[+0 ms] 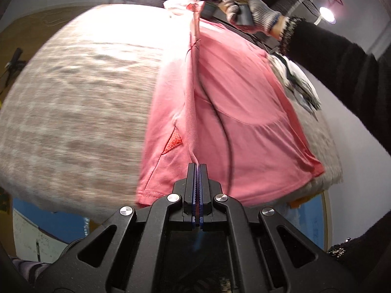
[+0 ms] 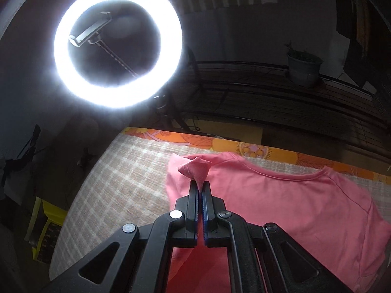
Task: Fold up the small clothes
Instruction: 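Lift the gripped side edge with both tools, fold it over the shirt, open both, then move both tools across to the opposite side edge of the shirt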
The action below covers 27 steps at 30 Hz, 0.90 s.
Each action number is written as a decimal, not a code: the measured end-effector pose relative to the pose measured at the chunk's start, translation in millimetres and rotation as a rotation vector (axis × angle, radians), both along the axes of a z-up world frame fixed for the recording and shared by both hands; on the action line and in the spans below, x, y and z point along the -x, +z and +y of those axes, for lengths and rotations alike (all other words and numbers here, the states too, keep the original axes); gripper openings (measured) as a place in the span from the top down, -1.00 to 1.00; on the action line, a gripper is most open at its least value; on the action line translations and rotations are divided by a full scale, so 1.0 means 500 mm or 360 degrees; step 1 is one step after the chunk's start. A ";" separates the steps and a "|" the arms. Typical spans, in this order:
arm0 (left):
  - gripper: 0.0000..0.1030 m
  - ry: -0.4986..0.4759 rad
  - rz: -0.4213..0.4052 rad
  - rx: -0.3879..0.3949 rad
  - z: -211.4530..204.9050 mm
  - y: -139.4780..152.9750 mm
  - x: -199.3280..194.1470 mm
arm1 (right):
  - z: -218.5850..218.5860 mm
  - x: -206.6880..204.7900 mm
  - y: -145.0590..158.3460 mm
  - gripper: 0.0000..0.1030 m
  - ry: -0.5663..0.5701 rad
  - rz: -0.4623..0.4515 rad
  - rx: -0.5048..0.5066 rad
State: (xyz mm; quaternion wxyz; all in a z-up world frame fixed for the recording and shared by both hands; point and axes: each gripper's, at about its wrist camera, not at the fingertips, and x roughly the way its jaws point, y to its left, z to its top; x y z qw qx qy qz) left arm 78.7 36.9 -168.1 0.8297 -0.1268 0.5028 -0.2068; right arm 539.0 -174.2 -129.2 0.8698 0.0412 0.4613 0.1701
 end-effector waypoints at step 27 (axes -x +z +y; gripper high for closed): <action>0.46 -0.0259 -0.0125 -0.0095 -0.109 0.075 0.115 | -0.280 0.183 0.147 0.30 -0.0260 -0.0068 -0.0112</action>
